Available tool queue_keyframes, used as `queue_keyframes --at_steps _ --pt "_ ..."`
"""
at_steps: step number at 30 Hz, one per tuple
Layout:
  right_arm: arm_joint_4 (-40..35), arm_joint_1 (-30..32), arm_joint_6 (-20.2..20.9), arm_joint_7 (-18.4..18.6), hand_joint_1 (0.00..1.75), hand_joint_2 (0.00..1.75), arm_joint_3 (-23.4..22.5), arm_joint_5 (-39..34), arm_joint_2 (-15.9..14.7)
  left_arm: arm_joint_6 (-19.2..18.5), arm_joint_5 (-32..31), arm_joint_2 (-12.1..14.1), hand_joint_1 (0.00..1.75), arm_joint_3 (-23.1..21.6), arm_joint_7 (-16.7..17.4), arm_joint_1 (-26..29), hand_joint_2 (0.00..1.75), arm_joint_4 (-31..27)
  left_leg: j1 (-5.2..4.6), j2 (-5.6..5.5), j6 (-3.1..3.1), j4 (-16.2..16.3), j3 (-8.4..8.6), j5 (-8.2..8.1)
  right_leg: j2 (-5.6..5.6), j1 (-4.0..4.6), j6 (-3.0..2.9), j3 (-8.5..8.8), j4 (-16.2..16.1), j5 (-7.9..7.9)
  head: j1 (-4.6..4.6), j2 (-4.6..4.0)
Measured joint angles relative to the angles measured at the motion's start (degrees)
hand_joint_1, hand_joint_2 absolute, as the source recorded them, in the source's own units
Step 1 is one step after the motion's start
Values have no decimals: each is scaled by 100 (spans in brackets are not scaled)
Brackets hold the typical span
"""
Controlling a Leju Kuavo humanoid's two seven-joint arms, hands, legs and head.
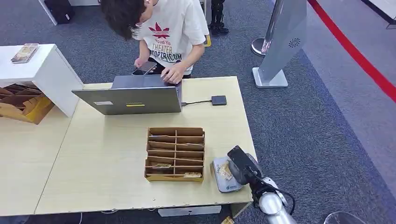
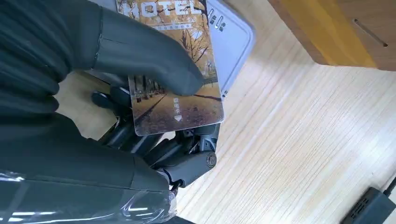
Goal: Pass the card to the sensor for recognition and then transmit it.
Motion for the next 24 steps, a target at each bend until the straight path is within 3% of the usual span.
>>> queue_keyframes --at_steps 24 --pt "138 -110 9 -4 175 175 0 7 37 2 35 4 0 0 -7 1 0 0 0 0 0 0 6 0 1 0 0 6 0 0 0 0"
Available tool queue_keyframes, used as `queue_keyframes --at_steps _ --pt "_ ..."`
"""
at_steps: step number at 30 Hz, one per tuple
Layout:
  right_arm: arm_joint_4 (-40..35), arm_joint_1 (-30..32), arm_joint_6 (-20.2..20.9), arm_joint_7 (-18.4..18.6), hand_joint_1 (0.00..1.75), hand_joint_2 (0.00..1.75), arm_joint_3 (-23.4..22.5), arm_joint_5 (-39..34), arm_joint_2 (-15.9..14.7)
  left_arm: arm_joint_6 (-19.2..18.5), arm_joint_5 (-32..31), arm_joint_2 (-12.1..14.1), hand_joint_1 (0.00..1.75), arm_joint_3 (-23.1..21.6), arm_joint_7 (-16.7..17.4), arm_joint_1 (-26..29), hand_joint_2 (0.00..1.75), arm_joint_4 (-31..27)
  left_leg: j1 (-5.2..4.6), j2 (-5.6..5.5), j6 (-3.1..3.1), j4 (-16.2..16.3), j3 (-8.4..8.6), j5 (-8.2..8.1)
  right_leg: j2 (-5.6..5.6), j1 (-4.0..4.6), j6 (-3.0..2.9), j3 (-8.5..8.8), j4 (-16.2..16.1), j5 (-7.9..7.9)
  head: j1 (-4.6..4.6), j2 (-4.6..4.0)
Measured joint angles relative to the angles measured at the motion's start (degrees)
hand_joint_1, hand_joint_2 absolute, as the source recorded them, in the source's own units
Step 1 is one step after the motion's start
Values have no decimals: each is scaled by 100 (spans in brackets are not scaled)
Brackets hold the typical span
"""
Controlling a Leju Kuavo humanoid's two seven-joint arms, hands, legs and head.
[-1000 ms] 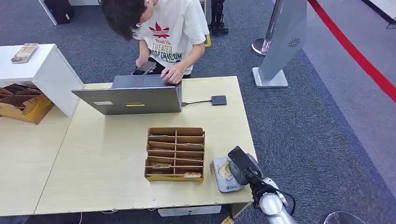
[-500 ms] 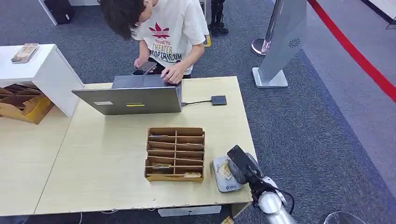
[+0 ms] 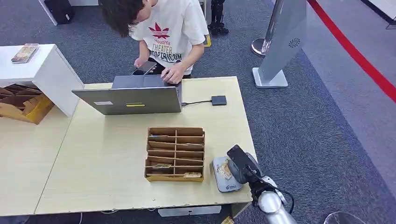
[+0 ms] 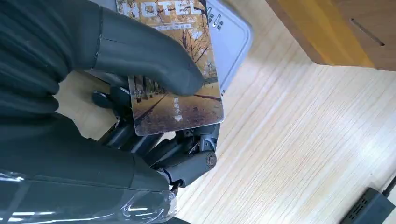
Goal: Pass the card to the sensor for recognition and then transmit it.
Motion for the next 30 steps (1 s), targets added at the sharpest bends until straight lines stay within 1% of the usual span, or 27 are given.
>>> queue_keyframes --at_steps 16,30 --pt "48 -50 9 -2 175 175 0 18 7 -24 -2 20 0 0 0 -1 0 0 0 0 0 0 0 0 0 0 0 1 0 0 0 0" --pt "146 -108 7 -81 175 175 2 -2 9 -44 -2 24 0 -2 0 -1 0 0 0 0 0 0 1 0 0 0 0 1 0 0 0 0"
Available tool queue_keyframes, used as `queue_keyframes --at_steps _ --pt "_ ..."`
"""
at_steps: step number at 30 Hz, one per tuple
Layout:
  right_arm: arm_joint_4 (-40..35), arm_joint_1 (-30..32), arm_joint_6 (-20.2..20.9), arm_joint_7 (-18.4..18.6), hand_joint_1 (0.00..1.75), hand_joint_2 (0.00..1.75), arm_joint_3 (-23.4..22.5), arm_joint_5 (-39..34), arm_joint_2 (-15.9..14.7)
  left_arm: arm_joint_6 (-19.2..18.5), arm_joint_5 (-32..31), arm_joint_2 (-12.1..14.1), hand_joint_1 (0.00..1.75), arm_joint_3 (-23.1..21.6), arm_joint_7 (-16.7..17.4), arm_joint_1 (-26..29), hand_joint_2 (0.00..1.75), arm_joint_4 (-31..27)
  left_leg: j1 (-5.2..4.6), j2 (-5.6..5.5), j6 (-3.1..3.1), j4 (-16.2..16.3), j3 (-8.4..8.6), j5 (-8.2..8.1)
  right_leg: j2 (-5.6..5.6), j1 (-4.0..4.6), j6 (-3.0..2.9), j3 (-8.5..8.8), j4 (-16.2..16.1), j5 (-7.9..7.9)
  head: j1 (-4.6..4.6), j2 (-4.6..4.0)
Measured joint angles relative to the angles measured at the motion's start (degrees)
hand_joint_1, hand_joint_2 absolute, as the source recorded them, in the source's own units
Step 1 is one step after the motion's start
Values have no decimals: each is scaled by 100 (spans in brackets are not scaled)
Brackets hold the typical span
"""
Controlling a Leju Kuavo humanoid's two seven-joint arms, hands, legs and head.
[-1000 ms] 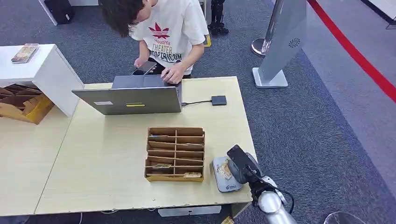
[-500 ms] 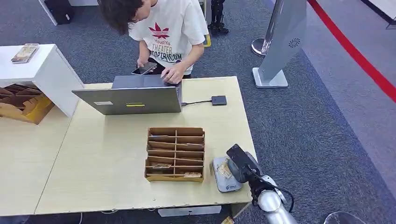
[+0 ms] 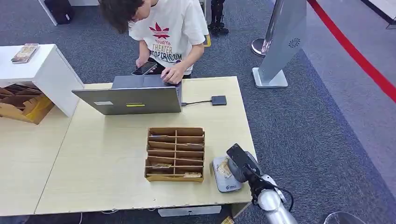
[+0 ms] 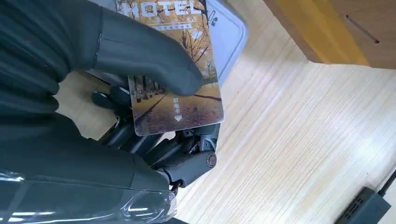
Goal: Pass the card to the sensor for recognition and then transmit it.
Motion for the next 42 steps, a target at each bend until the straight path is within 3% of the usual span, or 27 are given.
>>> queue_keyframes --at_steps 11,18,24,32,42 --pt "46 -28 -53 -42 175 175 2 -15 15 0 33 0 0 2 2 0 0 -2 0 0 0 0 1 0 0 0 0 1 0 0 0 0" --pt "-127 31 -289 -129 175 175 2 46 68 2 96 0 0 2 0 1 0 -2 0 -1 0 0 0 0 -1 0 0 0 0 0 0 0" --pt "-882 191 -746 -129 175 175 2 227 184 11 177 -4 0 2 -37 8 0 0 0 -1 0 0 -4 0 0 0 0 -5 0 0 0 0" --pt "-2462 446 -1510 -481 175 175 2 385 426 26 251 -50 0 2 -76 11 0 37 -1 -1 0 0 -6 0 -1 -1 0 -7 0 0 0 0" --pt "-3438 549 -1294 -717 175 175 387 533 472 7 251 -63 0 0 -85 9 0 59 -1 -1 0 0 -6 0 0 -1 0 -7 0 0 0 0"
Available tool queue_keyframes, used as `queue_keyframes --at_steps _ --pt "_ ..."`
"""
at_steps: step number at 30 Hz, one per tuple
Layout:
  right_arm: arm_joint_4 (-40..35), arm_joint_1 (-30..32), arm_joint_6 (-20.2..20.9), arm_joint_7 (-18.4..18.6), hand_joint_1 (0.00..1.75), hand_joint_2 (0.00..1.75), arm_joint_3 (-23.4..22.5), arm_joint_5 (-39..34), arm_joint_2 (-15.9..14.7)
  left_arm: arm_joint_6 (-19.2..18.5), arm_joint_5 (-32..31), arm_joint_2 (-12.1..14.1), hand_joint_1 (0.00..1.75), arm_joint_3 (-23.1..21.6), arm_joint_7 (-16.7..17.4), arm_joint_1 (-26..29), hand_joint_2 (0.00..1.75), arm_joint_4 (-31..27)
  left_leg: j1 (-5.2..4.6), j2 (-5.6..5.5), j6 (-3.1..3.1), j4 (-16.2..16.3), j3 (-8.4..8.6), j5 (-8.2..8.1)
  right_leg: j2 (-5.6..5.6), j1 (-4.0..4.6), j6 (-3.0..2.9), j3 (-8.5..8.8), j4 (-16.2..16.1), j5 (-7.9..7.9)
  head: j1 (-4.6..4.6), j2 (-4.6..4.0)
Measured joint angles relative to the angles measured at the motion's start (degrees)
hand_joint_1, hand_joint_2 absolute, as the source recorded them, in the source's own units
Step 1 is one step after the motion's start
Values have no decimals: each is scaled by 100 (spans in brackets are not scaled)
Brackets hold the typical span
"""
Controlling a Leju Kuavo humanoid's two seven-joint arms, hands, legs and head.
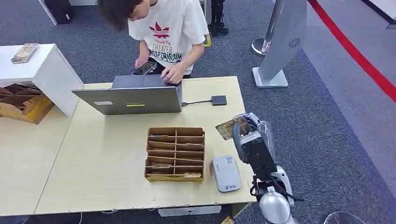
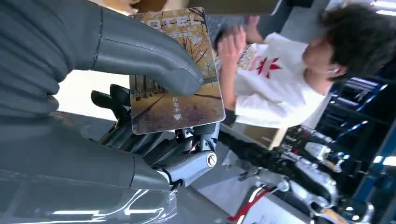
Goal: Pass the card to the sensor for recognition and then transmit it.
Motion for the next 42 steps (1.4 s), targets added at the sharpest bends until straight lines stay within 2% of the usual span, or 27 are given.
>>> queue_keyframes --at_steps 12,15,20,25,30,34,39,42 --pt "-201 -327 362 -181 175 175 522 176 -9 -26 -126 2 0 -2 0 -5 0 0 0 3 0 0 -1 0 5 0 0 0 0 1 0 0" --pt "-140 -783 489 -195 175 175 808 465 -11 -50 -266 6 0 -31 22 -17 0 0 0 3 -1 0 0 3 5 0 -1 0 1 2 0 0" --pt "208 -1627 579 27 175 175 1213 833 13 -83 -435 15 0 -96 83 -43 0 0 0 0 -1 0 -1 11 2 0 -1 1 3 9 -2 0" --pt "926 -2514 653 339 175 175 1447 1130 205 -105 -603 17 0 -230 203 -114 0 -2 1 -6 -1 0 -1 17 -1 0 -6 0 4 13 0 0" --pt "1316 -2840 653 389 175 175 1521 1198 334 -109 -629 17 0 -273 214 -129 0 -2 0 -8 -1 0 -3 16 -4 0 -6 0 4 13 0 0" --pt "1754 -3170 645 623 175 175 1633 1600 431 -122 -840 20 0 -343 300 -176 0 -2 0 -8 -1 0 -5 17 -3 0 -6 -2 4 14 0 0" --pt "2851 -3815 472 853 175 175 1867 2368 669 -192 -1244 20 0 -350 501 -287 0 -2 2 -10 -4 0 -5 25 -4 1 -5 -2 6 21 0 0" --pt "3579 -4159 184 938 175 175 1969 2860 806 -210 -1431 17 0 -354 564 -329 0 -9 2 -9 -4 0 -5 26 -4 1 -5 -2 7 22 0 0"
